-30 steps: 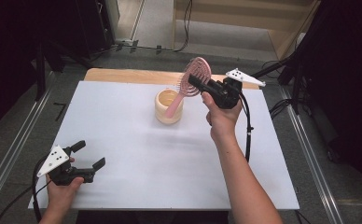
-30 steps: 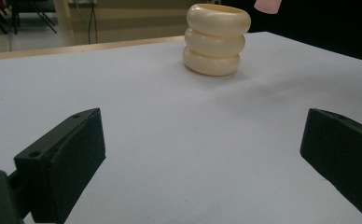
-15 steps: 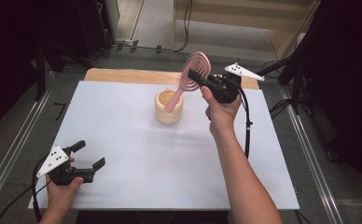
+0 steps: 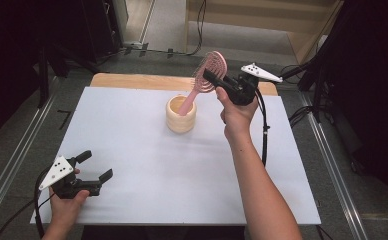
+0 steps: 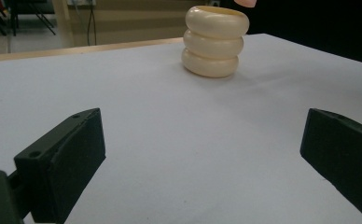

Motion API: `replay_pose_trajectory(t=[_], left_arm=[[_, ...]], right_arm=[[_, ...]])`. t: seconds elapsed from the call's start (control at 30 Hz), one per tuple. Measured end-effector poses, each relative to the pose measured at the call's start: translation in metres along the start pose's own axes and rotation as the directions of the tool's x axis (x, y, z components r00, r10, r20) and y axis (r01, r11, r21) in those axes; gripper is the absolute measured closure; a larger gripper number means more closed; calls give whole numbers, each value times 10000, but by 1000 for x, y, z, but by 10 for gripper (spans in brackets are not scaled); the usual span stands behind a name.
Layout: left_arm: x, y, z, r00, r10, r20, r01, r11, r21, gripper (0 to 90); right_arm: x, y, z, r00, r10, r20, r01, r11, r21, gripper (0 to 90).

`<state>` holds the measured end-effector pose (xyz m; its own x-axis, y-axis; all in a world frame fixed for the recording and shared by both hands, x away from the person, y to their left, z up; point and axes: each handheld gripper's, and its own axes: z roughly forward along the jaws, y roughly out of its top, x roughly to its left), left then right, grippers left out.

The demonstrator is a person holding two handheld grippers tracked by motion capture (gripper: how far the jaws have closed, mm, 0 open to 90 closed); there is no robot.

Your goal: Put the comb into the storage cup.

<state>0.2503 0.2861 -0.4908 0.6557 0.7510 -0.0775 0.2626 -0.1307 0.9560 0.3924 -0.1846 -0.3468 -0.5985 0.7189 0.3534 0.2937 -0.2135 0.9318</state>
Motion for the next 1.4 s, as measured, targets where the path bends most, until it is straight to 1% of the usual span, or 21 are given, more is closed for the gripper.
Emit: replay_pose_trajectory(t=[0.17,0.23,0.4,0.6,0.73,0.83,1.07,1.4], left_arm=[[0,0,0,10000,6,1,-6,10000,-3,2],[0,0,0,10000,12,1,-12,10000,1,2],[0,0,0,10000,19,14,-19,10000,2,2],[0,0,0,10000,25,31,-25,10000,5,2],[0,0,0,10000,46,21,-46,10000,25,2],[0,0,0,10000,42,29,-42,10000,19,2],[0,0,0,10000,41,38,-41,10000,12,2],[0,0,0,10000,26,44,-26,10000,10,2]], right_arm=[[-4,0,4,9999,56,104,-56,10000,-53,637],[-6,0,5,9998,-6,176,7,10000,-54,637],[-10,0,9,9995,4,308,-1,9999,-111,637],[-14,-3,13,9996,-97,271,101,9998,-149,637],[-16,-5,16,9992,-168,357,174,9997,-181,637],[-18,-7,18,9992,-116,375,121,9998,-129,637],[-19,-11,24,9987,-271,438,270,9996,36,637],[-22,-17,31,9980,-280,574,267,9994,218,637]])
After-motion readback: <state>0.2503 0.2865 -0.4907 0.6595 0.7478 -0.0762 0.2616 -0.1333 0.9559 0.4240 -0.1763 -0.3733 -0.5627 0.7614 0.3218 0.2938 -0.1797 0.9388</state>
